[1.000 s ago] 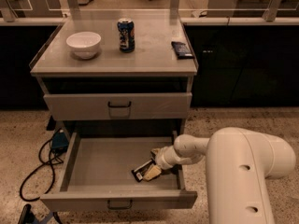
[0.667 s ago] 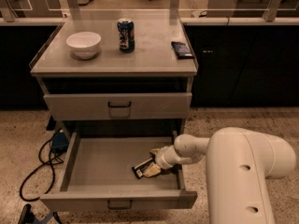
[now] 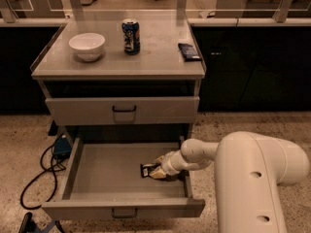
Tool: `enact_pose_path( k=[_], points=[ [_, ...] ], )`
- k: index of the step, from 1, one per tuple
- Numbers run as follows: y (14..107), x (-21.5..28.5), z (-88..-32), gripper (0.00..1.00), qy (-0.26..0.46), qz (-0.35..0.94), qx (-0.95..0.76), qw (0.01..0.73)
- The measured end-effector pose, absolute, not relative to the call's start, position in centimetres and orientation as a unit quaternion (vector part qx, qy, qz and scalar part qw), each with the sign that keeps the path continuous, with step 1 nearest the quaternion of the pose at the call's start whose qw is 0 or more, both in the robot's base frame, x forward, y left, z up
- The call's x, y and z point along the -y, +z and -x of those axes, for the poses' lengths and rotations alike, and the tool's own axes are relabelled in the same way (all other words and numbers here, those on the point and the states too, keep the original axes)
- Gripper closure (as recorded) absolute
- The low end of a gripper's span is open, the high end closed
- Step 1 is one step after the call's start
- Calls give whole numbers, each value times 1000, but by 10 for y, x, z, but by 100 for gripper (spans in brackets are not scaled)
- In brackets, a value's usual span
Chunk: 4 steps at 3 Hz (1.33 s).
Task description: Pick rxbar chocolate from middle drawer and place on counter
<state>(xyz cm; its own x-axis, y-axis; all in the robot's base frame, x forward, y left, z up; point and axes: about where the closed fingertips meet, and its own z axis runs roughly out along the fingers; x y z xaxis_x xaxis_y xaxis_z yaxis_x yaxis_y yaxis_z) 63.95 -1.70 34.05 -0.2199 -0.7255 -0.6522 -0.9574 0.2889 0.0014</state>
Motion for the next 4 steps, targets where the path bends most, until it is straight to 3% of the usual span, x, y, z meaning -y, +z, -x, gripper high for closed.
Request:
enact_pose_path(
  k=[1,3,4],
  points=[
    [380,22,-637,100,179,550,-756,307],
    [512,17,-610,100,81,518,-763,379],
    [569,28,-546,100,58,523,-771,358]
  ],
)
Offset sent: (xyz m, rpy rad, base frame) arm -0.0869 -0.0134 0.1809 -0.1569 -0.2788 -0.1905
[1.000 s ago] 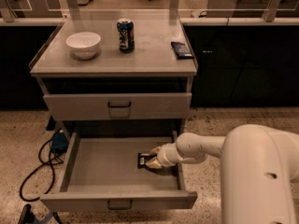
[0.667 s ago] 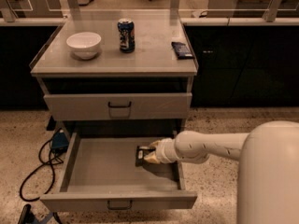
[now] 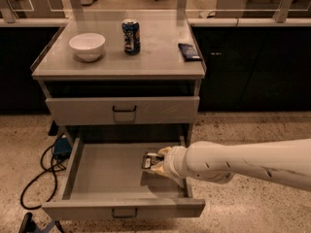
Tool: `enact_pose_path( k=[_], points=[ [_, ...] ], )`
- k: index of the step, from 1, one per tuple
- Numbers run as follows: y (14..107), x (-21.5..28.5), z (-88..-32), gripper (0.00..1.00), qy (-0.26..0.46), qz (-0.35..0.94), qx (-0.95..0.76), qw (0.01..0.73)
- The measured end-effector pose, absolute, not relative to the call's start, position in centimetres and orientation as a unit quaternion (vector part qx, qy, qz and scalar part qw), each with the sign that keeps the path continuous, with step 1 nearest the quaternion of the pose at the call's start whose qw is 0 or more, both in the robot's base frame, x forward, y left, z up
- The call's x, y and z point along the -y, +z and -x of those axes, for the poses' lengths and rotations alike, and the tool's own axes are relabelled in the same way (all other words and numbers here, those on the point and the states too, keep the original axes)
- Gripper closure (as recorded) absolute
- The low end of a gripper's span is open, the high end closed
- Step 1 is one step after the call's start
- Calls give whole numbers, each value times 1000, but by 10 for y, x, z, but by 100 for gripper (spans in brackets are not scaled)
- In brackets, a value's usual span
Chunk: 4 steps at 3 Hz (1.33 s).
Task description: Pick rxbar chocolate from middle drawer and place on counter
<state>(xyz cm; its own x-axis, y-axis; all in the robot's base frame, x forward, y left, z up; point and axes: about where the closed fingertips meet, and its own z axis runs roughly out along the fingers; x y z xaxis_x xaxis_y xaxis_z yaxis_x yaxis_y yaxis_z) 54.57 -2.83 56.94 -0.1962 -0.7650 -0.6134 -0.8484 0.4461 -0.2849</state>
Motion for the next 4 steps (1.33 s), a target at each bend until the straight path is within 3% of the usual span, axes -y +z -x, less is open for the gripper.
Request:
enact_pose_path(
  k=[2,4],
  points=[
    [589,39,-555,100,71,521,-770,362],
    [773,88,-638,100,49,510,-763,394]
  ],
)
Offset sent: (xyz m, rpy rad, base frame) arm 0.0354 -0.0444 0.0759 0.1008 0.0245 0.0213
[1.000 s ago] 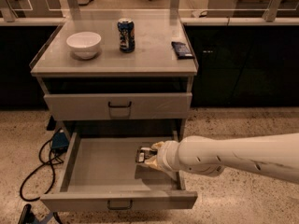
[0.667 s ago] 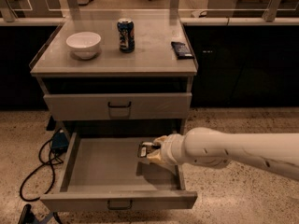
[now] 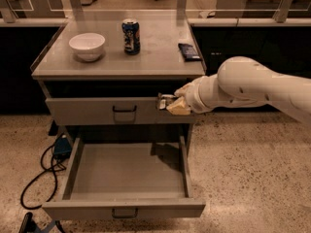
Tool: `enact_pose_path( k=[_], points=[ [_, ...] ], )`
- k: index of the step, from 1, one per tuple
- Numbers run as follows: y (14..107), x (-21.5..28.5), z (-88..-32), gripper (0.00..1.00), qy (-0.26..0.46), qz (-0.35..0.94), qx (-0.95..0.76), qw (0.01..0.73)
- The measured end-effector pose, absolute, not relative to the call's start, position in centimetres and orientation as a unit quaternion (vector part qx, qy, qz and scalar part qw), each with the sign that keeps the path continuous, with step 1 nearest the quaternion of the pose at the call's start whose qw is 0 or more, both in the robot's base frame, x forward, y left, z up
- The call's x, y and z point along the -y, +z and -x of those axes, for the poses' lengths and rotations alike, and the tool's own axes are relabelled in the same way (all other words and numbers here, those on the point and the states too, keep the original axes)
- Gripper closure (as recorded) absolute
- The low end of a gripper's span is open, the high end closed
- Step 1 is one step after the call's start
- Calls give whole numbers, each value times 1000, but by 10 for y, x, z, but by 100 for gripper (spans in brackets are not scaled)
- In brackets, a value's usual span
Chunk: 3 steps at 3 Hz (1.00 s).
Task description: Pick rxbar chocolate from middle drawer and place on counter
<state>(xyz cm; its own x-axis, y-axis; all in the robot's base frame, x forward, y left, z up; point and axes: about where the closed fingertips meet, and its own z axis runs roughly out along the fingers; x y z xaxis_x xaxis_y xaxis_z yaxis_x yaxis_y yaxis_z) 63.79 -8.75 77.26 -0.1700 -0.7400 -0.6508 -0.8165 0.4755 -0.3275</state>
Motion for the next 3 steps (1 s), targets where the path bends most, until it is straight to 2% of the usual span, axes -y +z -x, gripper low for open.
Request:
enact_pose_path(
  k=[2,3],
  points=[
    [798,89,-646,100,33,518,-751,408],
    [871,86,-671,100,-1,539,-730,419]
  ],
)
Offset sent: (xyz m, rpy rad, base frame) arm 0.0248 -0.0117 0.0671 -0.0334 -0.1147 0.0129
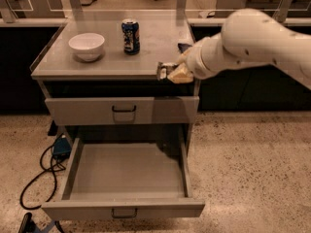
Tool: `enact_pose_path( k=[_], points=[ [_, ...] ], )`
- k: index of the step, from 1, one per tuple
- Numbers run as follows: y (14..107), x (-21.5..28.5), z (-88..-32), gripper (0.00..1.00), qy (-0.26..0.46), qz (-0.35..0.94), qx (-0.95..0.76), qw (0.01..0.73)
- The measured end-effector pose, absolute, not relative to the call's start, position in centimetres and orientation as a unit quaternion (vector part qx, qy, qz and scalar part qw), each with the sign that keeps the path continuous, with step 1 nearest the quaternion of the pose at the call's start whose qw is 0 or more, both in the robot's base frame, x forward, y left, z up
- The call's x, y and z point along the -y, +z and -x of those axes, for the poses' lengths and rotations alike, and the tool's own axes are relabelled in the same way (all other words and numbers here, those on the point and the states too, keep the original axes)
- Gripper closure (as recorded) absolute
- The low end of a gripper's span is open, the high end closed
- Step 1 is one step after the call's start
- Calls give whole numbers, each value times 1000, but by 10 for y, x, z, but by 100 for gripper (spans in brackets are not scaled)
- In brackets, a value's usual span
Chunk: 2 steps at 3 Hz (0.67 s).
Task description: Pick rxbar chocolate from middle drawer and place on counter
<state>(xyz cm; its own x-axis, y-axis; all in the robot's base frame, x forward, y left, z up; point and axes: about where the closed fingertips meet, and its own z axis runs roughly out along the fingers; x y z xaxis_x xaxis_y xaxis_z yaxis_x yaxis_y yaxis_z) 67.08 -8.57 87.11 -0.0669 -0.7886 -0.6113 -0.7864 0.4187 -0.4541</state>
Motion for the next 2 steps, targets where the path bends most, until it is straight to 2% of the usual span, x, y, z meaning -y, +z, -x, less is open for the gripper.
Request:
enact_pose_path(
  k=[1,2],
  points=[
    [902,71,-705,100,-34,594,-708,381],
    [884,87,-736,100,-32,626,-710,321]
  ],
)
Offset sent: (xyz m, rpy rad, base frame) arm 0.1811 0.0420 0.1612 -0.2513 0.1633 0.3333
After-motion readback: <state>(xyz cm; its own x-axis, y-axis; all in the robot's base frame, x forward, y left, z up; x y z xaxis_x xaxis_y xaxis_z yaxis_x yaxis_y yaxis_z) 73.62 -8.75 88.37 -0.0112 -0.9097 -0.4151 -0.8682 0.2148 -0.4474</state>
